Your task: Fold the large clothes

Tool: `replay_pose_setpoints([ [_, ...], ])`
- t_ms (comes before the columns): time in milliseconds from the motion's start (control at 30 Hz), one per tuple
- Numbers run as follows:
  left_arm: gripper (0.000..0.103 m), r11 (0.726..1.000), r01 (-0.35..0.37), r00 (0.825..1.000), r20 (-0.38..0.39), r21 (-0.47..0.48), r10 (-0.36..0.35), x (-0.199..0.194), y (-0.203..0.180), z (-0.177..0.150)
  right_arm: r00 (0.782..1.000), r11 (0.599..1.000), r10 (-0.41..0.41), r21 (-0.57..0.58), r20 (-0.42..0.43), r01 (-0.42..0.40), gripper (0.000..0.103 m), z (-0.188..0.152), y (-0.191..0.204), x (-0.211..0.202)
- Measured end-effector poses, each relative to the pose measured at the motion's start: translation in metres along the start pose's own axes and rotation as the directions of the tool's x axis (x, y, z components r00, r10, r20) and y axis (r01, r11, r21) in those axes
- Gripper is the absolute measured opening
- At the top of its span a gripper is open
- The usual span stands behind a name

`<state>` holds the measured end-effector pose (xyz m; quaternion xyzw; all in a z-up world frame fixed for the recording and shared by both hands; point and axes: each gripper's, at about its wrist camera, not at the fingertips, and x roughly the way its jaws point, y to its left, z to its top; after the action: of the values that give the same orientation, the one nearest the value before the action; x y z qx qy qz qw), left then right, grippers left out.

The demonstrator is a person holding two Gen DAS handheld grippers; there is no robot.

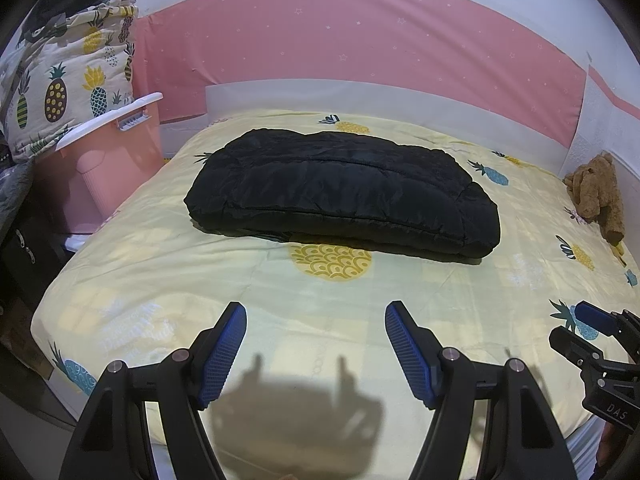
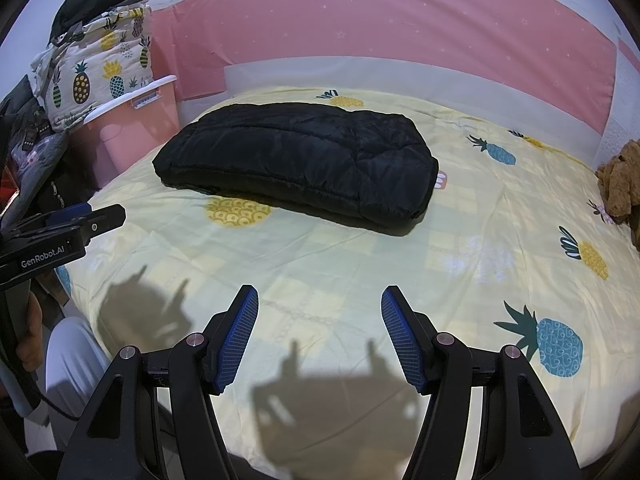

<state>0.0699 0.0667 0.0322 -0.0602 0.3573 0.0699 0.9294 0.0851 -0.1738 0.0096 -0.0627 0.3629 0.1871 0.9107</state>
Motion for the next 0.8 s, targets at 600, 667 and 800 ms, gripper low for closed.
replay_pose_setpoints([
  [600, 0.072, 1.000, -0.006, 1.000, 0.006, -0.011, 0.007, 0.0006, 0.0010, -0.0016, 1.000, 1.000, 0.002, -0.002, -0.002, -0.002, 0.064, -0.0009, -0.0016, 0.0006],
  [667, 0.072, 1.000, -0.011, 1.000, 0.008, -0.013, 0.011, 0.0010, 0.0013, -0.0018, 1.000, 1.000, 0.002, -0.001, -0.003, -0.002, 0.064, -0.0009, -0.0018, 0.0008],
  [800, 0.072, 1.000, -0.027, 0.999, 0.017, -0.009, 0.027, -0.0003, -0.0015, -0.0027, 1.000, 1.000, 0.002, -0.001, -0.003, -0.002, 0.064, -0.0008, -0.0018, 0.0008],
])
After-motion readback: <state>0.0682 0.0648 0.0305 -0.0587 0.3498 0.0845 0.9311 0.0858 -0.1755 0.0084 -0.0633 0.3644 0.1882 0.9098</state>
